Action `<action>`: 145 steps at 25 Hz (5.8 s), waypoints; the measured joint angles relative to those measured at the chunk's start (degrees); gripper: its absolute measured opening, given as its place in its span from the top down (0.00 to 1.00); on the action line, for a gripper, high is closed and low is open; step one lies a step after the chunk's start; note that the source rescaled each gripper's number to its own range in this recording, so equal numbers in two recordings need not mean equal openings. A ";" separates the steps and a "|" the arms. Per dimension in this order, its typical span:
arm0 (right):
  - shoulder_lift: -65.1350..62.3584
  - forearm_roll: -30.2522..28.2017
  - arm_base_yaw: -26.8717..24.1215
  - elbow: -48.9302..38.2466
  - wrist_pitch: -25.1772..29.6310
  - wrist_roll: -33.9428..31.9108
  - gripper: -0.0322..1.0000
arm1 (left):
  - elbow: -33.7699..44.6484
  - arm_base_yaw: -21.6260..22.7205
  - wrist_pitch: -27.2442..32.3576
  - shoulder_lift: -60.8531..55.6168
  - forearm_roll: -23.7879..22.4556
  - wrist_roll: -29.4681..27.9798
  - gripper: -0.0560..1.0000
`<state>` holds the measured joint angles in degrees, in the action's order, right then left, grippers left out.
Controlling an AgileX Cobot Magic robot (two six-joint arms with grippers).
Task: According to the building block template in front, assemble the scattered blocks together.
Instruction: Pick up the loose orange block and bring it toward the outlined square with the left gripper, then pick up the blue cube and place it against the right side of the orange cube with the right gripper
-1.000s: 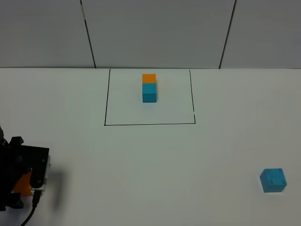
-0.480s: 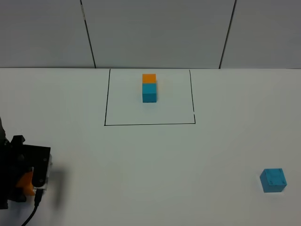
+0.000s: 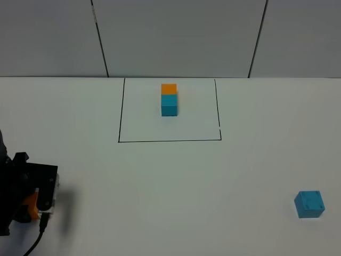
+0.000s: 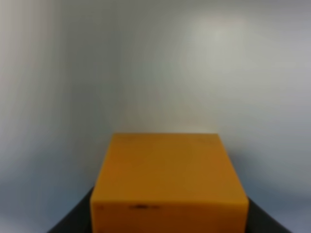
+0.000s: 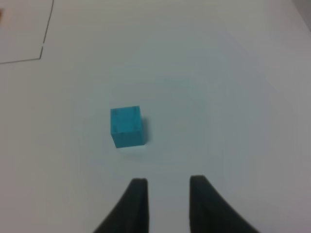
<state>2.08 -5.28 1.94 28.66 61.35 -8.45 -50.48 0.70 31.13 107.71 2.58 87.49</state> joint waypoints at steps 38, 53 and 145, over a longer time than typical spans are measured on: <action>0.00 0.00 0.00 0.00 0.00 0.04 0.97 | -55.66 -34.11 29.49 25.41 2.47 -28.96 0.94; 0.00 0.00 0.00 0.00 0.00 -0.02 0.97 | -56.15 -35.97 28.91 28.70 -0.02 -33.02 0.94; 0.00 0.00 0.00 0.00 0.00 0.02 0.97 | -48.72 -11.79 37.02 -2.03 8.52 -58.53 0.05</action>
<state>2.08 -5.28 1.94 28.66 61.35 -8.43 -99.20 -11.09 68.15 105.68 11.10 28.96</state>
